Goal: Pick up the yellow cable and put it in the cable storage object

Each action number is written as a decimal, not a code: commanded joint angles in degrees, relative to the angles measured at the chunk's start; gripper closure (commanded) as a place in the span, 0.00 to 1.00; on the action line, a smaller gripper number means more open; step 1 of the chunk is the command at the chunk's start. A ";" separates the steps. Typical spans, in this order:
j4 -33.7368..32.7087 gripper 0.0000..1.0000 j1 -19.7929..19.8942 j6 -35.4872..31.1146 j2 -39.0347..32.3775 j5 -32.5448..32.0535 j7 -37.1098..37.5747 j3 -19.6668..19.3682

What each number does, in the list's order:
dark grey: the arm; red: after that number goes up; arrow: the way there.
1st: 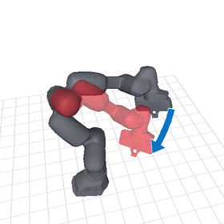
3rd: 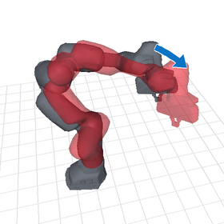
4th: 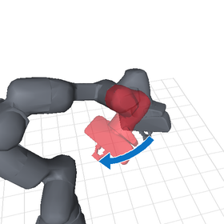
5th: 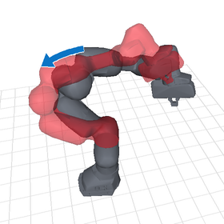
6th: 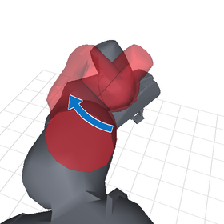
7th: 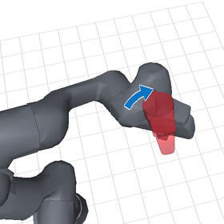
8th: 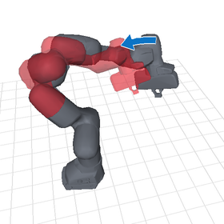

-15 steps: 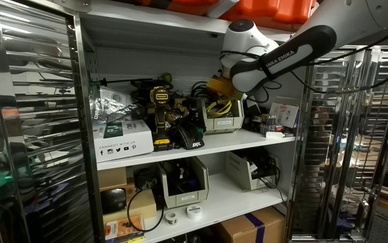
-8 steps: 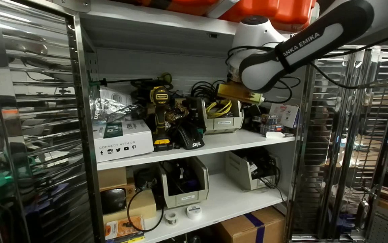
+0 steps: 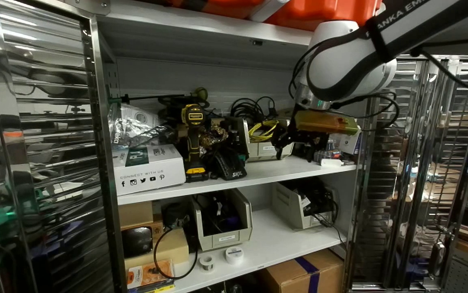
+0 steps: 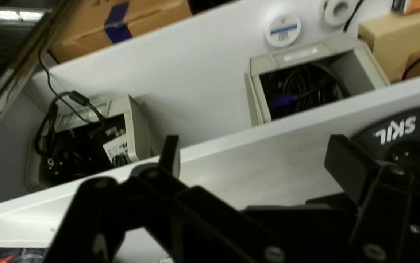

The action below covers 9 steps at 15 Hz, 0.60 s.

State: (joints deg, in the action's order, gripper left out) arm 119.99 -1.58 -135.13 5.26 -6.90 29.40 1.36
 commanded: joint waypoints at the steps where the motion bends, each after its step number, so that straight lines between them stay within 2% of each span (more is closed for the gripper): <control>1: 1.85 0.00 0.59 13.80 6.91 5.54 -10.34 -0.68; 4: -0.18 0.00 1.80 27.31 9.61 3.08 -12.12 -0.90; 6: -0.82 0.00 2.59 32.99 11.20 1.80 -12.53 -0.82; 7: -1.21 0.00 2.81 35.27 11.72 1.72 -13.20 -0.87; 8: 0.00 0.00 2.75 31.41 10.34 2.71 -11.50 -0.49; 9: 0.04 0.00 2.94 32.14 10.87 2.71 -11.64 -0.51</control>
State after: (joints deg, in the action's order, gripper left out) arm 120.13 0.74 -103.08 16.16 -4.35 17.92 0.30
